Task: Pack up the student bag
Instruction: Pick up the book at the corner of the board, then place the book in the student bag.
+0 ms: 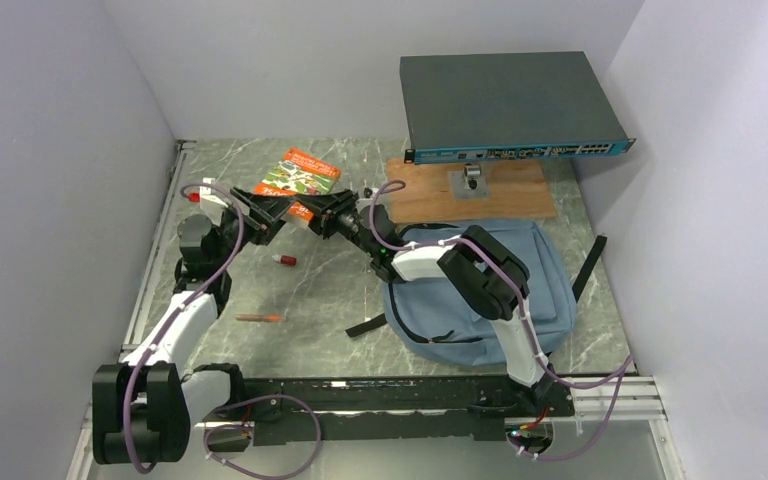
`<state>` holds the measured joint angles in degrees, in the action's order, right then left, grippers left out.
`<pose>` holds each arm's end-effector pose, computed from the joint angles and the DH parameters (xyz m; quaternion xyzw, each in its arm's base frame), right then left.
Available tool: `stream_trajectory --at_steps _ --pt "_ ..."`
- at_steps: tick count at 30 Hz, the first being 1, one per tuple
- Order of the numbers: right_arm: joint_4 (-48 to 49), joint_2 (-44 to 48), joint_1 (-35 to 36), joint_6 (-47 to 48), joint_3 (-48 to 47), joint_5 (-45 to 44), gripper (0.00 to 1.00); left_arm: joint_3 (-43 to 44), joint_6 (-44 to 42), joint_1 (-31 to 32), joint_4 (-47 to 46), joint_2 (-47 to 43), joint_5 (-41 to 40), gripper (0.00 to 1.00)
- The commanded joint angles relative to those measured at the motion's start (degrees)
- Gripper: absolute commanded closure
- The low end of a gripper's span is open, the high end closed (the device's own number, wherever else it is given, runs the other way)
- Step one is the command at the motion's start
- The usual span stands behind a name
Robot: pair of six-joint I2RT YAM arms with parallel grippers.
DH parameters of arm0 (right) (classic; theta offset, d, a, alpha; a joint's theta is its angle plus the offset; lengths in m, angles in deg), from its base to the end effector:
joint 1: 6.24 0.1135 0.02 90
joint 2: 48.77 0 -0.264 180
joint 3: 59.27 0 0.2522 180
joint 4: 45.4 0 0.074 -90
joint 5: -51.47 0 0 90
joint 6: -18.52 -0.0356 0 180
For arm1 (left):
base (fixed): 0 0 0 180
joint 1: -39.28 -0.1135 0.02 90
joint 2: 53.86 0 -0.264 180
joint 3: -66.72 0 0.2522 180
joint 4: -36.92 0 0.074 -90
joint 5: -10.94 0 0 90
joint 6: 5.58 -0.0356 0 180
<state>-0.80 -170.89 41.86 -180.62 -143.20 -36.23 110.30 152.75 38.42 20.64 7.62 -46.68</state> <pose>0.3111 0.3489 0.1934 0.3255 0.5816 0.7334 0.1340 0.2382 -0.0155 0.2650 -0.2310 0.6772 -0.5380 0.4457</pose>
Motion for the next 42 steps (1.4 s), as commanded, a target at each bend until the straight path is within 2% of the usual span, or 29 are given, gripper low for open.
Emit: stream_trajectory --at_steps 1,5,8,9,12,13,16,18,22,24,26,28,30,32,35,42 --pt "10.81 5.96 1.36 0.05 -1.45 -2.15 1.0 -2.12 3.2 0.51 -7.7 -1.73 -5.73 0.2" --pt "10.1 7.03 2.44 1.0 0.16 -4.92 0.97 -3.24 3.5 0.51 -7.22 -4.17 -9.44 0.42" --pt "8.48 8.67 3.25 1.78 1.92 -6.62 0.88 -4.81 4.51 0.51 -5.77 -6.76 -13.19 0.58" --pt "7.64 9.24 3.5 2.16 2.37 -6.91 0.85 -5.32 5.0 0.51 -4.92 -7.81 -14.64 0.68" --pt "5.11 11.28 4.08 3.92 4.14 -7.41 0.66 -5.66 4.29 0.45 -2.8 -10.38 -17.72 0.96" --pt "4.01 12.28 4.18 4.69 5.06 -7.24 0.6 -5.19 3.35 0.24 -1.32 -10.81 -17.82 1.0" --pt "-0.76 16.01 3.97 7.73 9.75 -5.01 0.47 -0.82 -0.75 -0.18 3.56 -10.5 -16.54 1.0" --pt "-10.73 21.07 3.53 13.97 12.57 -0.86 0.37 3.71 -4.63 -0.36 10.78 -9.54 -14.64 1.0" --pt "-29.59 32.05 3.6 34.41 17.86 1.17 0.29 18.94 -21.4 -0.45 33.09 -5.03 -12.82 1.0" --pt "-38.96 37.79 3.77 44.0 19.67 -0.28 0.26 26.05 -29.89 -0.45 39.64 -2.2 -12.82 1.0" --pt "-50.08 41.02 4.05 54.23 17.23 -0.79 0.25 30.57 -37.34 -0.45 45.24 1.42 -13.14 1.0" --pt "-68.52 42.29 5.36 62.15 12.11 -8.21 0.24 33.92 -42.53 -0.46 49.84 4.63 -11.85 1.0" --pt "-79.3 43.05 7.17 67.1 8.45 -17.45 0.24 36.05 -46.65 -0.46 52.97 7.37 -9.79 1.0" --pt "-88.77 41.34 8.84 69.72 4.18 -25.37 0.23 36.73 -48.22 -0.46 55.21 8.8 -8.69 1.0" --pt "-101.75 36.02 9.89 69.89 -2.95 -32.88 0.2 34.39 -48.77 -0.45 53.07 8.49 -7.1 1.0" --pt "-110.64 28.61 12.94 67.03 -9.59 -43.12 0.18 32.93 -50.18 -0.19 52.75 7.16 -8.55 1.0"
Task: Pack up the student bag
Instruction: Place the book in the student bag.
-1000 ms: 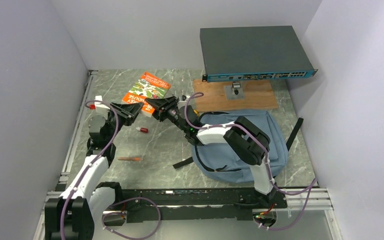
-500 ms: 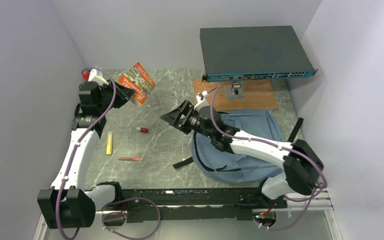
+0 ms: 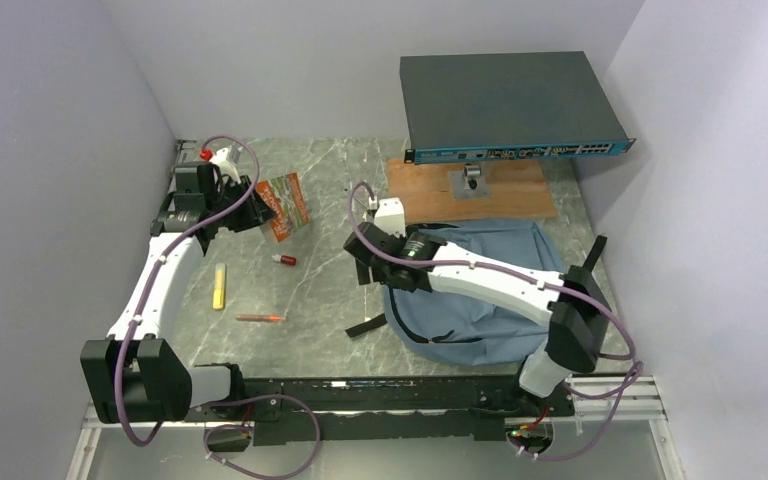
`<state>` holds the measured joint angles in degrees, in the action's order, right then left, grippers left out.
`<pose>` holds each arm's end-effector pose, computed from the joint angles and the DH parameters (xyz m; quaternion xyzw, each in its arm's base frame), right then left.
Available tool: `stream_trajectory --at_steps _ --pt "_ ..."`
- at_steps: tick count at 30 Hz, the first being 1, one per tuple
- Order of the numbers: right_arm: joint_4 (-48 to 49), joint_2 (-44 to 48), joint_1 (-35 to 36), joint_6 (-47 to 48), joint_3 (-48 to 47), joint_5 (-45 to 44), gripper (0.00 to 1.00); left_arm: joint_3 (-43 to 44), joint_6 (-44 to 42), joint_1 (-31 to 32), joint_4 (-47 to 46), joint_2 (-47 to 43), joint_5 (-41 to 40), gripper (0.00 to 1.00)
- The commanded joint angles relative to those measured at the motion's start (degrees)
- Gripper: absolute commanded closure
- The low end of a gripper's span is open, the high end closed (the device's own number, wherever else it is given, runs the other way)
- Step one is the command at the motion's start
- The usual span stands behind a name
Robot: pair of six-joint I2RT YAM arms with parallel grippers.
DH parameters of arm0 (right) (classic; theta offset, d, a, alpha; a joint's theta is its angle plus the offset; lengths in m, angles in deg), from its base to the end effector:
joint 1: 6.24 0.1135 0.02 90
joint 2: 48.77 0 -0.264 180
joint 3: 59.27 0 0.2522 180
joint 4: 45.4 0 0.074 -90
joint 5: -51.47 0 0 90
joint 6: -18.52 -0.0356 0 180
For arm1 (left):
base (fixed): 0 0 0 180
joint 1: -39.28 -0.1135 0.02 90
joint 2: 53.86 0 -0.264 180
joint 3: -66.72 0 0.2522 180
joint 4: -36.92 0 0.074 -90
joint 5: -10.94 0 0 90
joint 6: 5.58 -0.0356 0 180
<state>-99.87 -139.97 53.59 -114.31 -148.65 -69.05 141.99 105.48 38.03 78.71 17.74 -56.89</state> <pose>0.1843 0.2811 0.2824 -0.0610 0.9244 0.0610 0.3715 0.2727 -0.0075 0.3141 -0.0882 0.8821 -0.2442 0.3931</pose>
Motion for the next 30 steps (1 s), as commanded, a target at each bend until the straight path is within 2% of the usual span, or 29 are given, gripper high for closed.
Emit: stream_trajectory --at_steps 1,7,9,12,15,18,20,24,30 --pt "-12.47 -3.39 1.17 0.56 -4.76 -10.8 0.19 1.22 -2.84 0.25 -5.43 -2.76 1.84 1.0" --pt "-15.18 -5.65 1.17 -1.02 -5.17 -14.55 0.25 1.64 -3.06 0.29 -4.8 -1.94 2.27 1.0" --pt "-14.18 -3.73 1.16 -0.86 -3.64 -15.1 0.31 1.27 -3.12 0.29 -5.36 -2.11 2.41 1.0" --pt "-13.1 -1.0 0.86 -0.69 -1.54 -15.93 0.49 1.21 -3.17 0.29 -5.57 -1.92 3.11 1.0" --pt "-11.64 1.43 0.41 0.03 0.5 -16.08 0.58 1.48 -3.39 0.38 -5.12 -1.28 3.36 1.0" --pt "-9.93 3.06 -0.68 0.92 2.61 -15.46 0.71 1.78 -3.83 0.74 -4.62 -0.68 3.49 1.0" --pt "-6.69 4.04 -0.93 3.82 4.29 -13.71 0.71 1.83 -3.92 0.9 -4.41 -0.67 3.12 1.0" --pt "0.38 3.73 -1.23 6.28 6.89 -9.71 0.52 1.79 -0.99 2.66 -3.5 -0.58 6.15 1.0" --pt "3.5 -0.87 -1.46 7.43 6.83 -11.78 0.5 0.99 3.65 2.69 1.28 -2.32 13.13 1.0"
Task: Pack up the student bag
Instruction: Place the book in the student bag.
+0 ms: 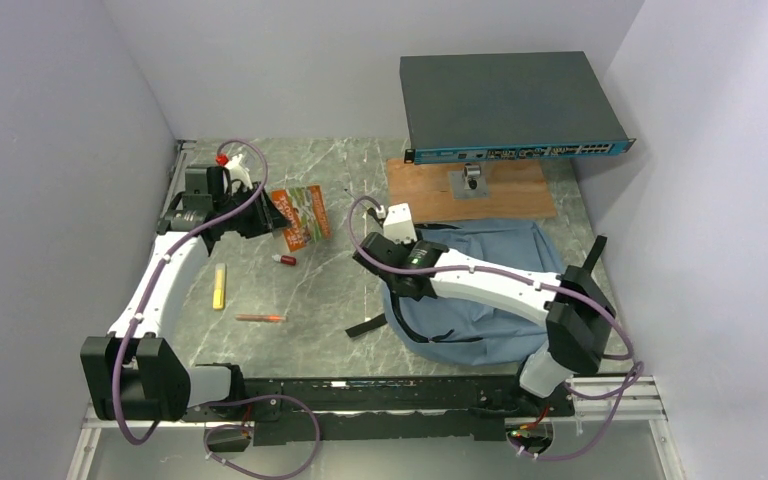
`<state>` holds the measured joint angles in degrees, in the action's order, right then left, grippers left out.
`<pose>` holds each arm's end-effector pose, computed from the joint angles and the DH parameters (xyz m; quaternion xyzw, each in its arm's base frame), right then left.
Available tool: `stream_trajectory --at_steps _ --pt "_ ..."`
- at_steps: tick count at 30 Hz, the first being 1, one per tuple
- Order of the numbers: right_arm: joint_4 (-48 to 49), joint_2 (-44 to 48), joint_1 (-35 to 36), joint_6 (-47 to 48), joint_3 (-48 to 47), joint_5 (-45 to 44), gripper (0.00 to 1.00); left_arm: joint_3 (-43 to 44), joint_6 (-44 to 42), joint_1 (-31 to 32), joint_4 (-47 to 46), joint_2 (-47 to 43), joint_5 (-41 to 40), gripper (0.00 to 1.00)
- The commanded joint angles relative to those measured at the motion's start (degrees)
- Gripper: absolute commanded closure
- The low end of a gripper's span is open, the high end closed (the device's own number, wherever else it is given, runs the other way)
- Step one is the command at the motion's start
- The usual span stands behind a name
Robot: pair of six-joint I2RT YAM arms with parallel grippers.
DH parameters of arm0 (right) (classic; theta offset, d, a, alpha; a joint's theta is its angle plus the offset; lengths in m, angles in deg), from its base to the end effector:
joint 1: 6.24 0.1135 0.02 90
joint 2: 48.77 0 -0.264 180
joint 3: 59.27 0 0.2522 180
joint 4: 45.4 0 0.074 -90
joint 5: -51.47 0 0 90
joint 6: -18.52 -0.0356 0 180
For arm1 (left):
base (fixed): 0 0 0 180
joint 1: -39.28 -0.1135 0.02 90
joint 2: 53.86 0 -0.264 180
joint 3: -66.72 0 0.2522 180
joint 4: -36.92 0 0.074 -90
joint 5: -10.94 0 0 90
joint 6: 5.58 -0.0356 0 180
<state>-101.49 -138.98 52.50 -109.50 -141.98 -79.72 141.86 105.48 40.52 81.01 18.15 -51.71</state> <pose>0.1839 0.2578 0.2543 -0.0848 0.9109 -0.0676 0.3980 0.2696 -0.0222 0.3091 -0.0555 0.8877 -0.2890 0.3540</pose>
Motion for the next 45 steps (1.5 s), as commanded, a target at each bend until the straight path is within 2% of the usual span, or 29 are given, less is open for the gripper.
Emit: stream_trajectory --at_steps 1,2,4,5,9,13,18,21,28,33,42,45 --pt "5.4 -2.09 -0.38 3.21 0.02 -1.4 0.53 0.33 4.32 0.2 -0.99 -3.49 10.04 1.0" --pt "4.9 -2.04 -0.45 3.59 -0.83 -1.85 0.65 -0.16 4.75 0.14 -0.6 -4.28 11.55 1.0" --pt "2.23 -0.48 -0.47 3.75 -1.87 -3.78 0.96 -1.01 4.72 0.17 -0.2 -5.64 14.42 1.0" --pt "2.04 1.05 -0.47 4.72 -1.78 -4.37 1.0 -1.46 4.18 0.19 -0.12 -6.15 15.78 1.0" --pt "8.01 11.15 -0.56 16.36 2.48 -0.1 1.0 -3.12 2.97 0.24 -0.73 -7.1 22.68 1.0" --pt "17.2 22.08 -0.83 28.1 9.9 7.92 1.0 -6.51 8.39 0.25 -5.93 -7.63 34.63 1.0" --pt "24.52 31.92 -4.01 28.37 16.8 13.56 1.0 -4.45 6.95 0.62 0.44 -8.48 39.88 1.0" --pt "29.29 36.55 -6.79 27.41 21.24 18.34 1.0 -7.27 12.93 3.66 -4.37 -10.96 40.79 1.0" --pt "33.45 40.49 -11.18 24.49 24.19 20.54 1.0 -11.43 24.09 15.38 -12.46 -12.33 36.84 1.0" --pt "34.15 41.93 -11.58 23.58 23.43 23.1 1.0 -12.89 30.24 21.08 -19.84 -10.3 29.42 1.0" --pt "34.38 43.66 -11.72 20.59 22.45 25.46 1.0 -13.52 41.05 28.06 -39.9 3.79 27.85 1.0" --pt "35.36 43.64 -11.81 19.15 22.47 26.21 1.0 -16.86 50.36 29.42 -55.05 8.19 27.47 1.0"
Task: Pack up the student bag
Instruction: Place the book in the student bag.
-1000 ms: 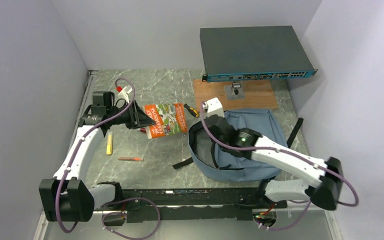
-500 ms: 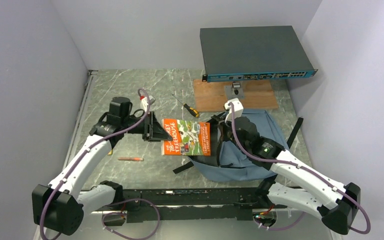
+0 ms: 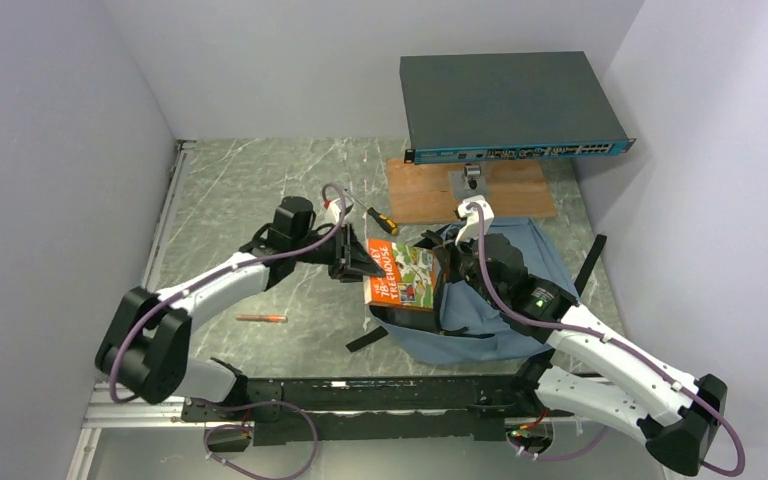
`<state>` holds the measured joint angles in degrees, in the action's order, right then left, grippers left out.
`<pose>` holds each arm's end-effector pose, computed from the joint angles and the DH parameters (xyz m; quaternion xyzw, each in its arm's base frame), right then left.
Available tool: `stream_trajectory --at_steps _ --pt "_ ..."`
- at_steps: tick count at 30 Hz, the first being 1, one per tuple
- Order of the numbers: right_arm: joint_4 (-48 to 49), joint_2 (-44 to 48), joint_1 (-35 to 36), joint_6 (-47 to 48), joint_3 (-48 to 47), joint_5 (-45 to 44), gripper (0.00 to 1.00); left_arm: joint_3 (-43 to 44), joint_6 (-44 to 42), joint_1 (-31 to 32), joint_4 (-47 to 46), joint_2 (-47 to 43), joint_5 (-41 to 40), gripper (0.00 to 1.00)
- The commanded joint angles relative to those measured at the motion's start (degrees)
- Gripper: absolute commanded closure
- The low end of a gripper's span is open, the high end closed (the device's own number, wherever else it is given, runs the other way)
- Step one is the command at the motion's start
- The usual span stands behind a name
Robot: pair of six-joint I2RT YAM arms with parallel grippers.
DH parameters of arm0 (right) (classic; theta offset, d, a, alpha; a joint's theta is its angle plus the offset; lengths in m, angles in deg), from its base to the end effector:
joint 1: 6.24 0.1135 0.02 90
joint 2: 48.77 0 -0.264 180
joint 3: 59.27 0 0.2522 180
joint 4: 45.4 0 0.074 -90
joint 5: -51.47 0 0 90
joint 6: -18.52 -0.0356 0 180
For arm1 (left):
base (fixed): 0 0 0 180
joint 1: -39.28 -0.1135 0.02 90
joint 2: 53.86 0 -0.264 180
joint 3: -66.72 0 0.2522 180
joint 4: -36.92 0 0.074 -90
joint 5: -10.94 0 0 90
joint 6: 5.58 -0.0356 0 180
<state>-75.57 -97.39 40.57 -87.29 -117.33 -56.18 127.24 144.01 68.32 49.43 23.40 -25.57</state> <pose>0.1415 0.1349 0.3148 -0.1333 0.8068 0.1840 0.5454 0.2365 -0.1640 0.2519 0.0165 0.8032 -0.5933 0.0519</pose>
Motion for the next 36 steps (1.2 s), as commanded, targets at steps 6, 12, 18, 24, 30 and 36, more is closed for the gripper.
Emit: stream_trajectory --at_steps 6,12,18,24,30,36 --pt "10.94 0.69 0.08 -4.78 -2.78 4.84 1.0 -1.89 24.86 6.72 -52.27 13.1 -4.0 1.0" --pt "10.96 0.59 0.04 -4.85 -3.47 5.33 1.0 4.11 27.55 12.58 -60.22 25.05 -11.33 1.0" --pt "8.08 0.13 -0.16 -4.46 -4.15 4.77 1.0 9.2 20.72 16.15 -50.94 31.98 -21.72 1.0" --pt "7.07 2.12 -0.44 -3.52 -2.73 3.11 1.0 15.54 19.3 19.98 -37.83 36.7 -29.35 0.99" --pt "5.42 4.1 -0.8 -2.8 -1.8 2.23 1.0 17.58 19.49 19.95 -27.89 38.77 -27.21 0.63" --pt "3.56 5.91 -1.1 -2.34 -1.2 1.48 1.0 18.79 10.39 18.87 -15.35 34.87 -27.99 0.27"
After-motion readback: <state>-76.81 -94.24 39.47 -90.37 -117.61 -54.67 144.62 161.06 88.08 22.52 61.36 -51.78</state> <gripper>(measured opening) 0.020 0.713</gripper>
